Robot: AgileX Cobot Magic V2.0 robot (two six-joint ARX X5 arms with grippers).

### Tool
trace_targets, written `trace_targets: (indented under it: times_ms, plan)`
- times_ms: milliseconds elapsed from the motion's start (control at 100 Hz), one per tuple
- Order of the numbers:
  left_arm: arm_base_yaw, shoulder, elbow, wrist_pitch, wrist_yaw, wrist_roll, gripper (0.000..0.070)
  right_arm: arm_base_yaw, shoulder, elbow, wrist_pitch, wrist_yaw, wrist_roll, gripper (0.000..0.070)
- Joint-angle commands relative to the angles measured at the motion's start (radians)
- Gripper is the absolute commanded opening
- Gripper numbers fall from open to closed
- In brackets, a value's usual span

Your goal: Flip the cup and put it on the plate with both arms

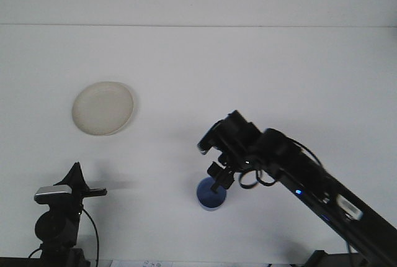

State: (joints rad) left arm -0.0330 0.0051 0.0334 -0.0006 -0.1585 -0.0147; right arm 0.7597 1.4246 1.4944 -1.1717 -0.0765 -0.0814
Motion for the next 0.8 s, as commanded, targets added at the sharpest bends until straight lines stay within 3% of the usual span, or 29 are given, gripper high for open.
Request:
trace_targets:
  times_ms: [0, 190, 430, 730, 790]
  plan:
    - [0.002, -0.002, -0.019, 0.010, 0.000, -0.005, 0.0016, 0.002, -0.095, 0.015, 0.026, -0.001, 0.000, 0.0360]
    - [0.002, -0.002, -0.019, 0.010, 0.000, -0.005, 0.0016, -0.002, -0.426, -0.118, 0.158, 0.003, 0.008, 0.0358]
    - [0.002, -0.002, -0.019, 0.013, 0.000, -0.015, 0.0016, -0.002, -0.860, -0.500, 0.398, 0.005, 0.084, 0.0358]
    - [0.002, -0.002, -0.018, 0.045, 0.003, -0.366, 0.0016, -0.002, -1.174, -0.737, 0.463, 0.007, 0.108, 0.0358]
    - [0.002, -0.002, -0.001, 0.063, 0.040, -0.430, 0.0015, -0.002, -1.189, -0.742, 0.461, 0.012, 0.108, 0.0358]
